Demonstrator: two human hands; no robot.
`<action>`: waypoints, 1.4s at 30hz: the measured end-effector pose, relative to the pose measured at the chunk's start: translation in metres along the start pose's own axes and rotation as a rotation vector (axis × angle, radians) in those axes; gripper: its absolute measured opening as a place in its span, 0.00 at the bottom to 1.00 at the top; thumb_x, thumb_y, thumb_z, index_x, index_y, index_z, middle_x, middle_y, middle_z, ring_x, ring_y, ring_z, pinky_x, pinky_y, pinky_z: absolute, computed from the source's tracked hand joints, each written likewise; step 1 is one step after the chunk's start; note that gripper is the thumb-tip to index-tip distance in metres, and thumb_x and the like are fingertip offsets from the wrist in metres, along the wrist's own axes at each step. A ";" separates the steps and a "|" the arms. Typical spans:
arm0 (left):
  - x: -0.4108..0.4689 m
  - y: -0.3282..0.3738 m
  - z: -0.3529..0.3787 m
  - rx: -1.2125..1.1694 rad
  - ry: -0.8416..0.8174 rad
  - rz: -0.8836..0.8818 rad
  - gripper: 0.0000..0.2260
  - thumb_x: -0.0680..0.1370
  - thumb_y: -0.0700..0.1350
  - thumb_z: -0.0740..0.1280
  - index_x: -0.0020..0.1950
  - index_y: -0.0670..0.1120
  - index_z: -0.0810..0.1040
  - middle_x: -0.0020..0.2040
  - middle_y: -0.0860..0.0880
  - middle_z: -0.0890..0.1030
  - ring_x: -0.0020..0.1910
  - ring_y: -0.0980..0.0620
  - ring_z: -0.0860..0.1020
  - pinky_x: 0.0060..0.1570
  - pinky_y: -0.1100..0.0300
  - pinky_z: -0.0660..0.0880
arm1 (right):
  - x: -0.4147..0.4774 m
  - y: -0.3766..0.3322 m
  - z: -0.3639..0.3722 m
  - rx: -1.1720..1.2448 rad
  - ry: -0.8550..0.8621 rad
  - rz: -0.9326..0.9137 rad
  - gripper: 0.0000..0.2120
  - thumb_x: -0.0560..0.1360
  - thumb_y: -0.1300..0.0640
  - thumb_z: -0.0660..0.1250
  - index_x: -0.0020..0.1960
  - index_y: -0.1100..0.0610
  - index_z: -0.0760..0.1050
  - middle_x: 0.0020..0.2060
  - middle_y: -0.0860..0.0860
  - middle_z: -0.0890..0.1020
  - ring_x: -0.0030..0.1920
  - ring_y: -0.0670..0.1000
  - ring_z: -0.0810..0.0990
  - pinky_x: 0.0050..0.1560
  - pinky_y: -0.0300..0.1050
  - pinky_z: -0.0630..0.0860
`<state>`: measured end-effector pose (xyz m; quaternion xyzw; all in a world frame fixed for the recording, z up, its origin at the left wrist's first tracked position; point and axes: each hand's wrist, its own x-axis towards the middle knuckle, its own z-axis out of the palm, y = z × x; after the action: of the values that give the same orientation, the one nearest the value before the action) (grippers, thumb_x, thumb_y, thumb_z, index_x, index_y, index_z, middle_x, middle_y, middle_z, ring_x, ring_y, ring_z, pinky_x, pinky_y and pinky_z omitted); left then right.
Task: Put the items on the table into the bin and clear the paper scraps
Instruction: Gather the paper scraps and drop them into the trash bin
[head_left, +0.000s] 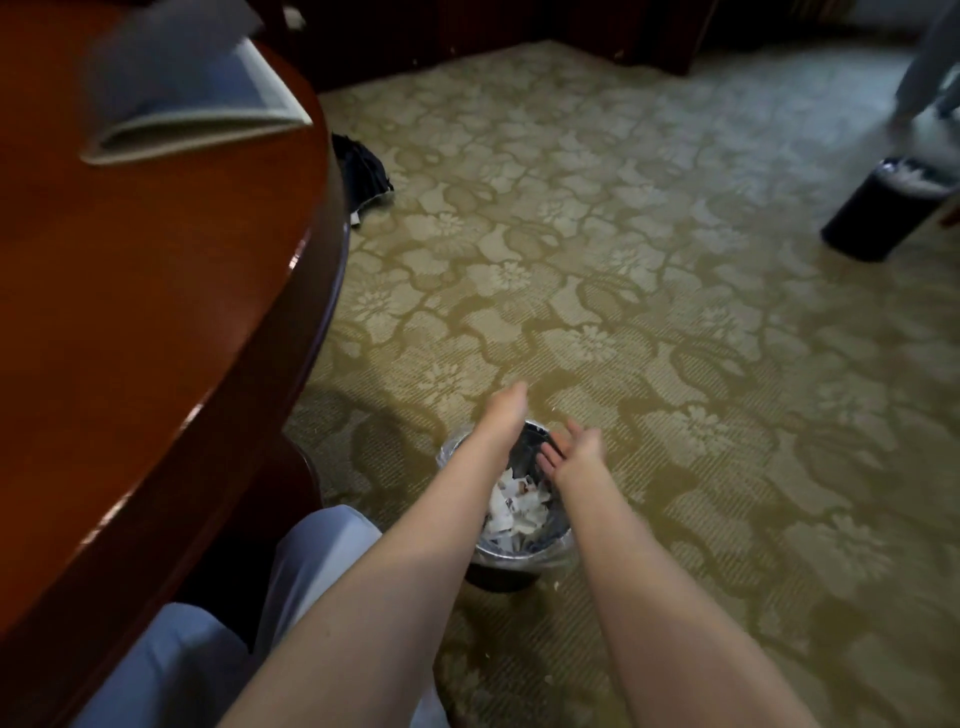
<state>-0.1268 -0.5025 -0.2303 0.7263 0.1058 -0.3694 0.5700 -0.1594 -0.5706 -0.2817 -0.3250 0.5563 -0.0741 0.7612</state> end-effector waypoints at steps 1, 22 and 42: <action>-0.007 0.008 0.001 0.020 -0.004 0.047 0.16 0.82 0.45 0.53 0.65 0.43 0.71 0.54 0.45 0.73 0.51 0.50 0.67 0.50 0.60 0.62 | -0.006 -0.006 0.003 0.004 -0.012 -0.028 0.23 0.82 0.52 0.42 0.71 0.57 0.66 0.69 0.57 0.70 0.65 0.56 0.72 0.62 0.47 0.68; -0.183 0.146 -0.110 0.021 0.200 0.688 0.16 0.80 0.45 0.57 0.65 0.45 0.76 0.64 0.45 0.75 0.65 0.47 0.71 0.52 0.61 0.65 | -0.209 -0.082 0.088 0.217 -0.569 -0.329 0.23 0.81 0.55 0.43 0.69 0.62 0.67 0.63 0.59 0.76 0.57 0.57 0.77 0.60 0.46 0.71; -0.265 0.050 -0.404 0.190 0.794 0.606 0.18 0.83 0.47 0.49 0.67 0.48 0.72 0.69 0.43 0.70 0.69 0.44 0.66 0.67 0.51 0.62 | -0.335 0.048 0.154 -1.739 -1.216 -1.080 0.45 0.70 0.42 0.70 0.77 0.48 0.47 0.76 0.48 0.54 0.76 0.48 0.52 0.73 0.44 0.51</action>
<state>-0.1168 -0.0817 0.0131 0.8573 0.0648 0.1091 0.4989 -0.1578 -0.3108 -0.0162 -0.9063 -0.2412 0.1834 0.2945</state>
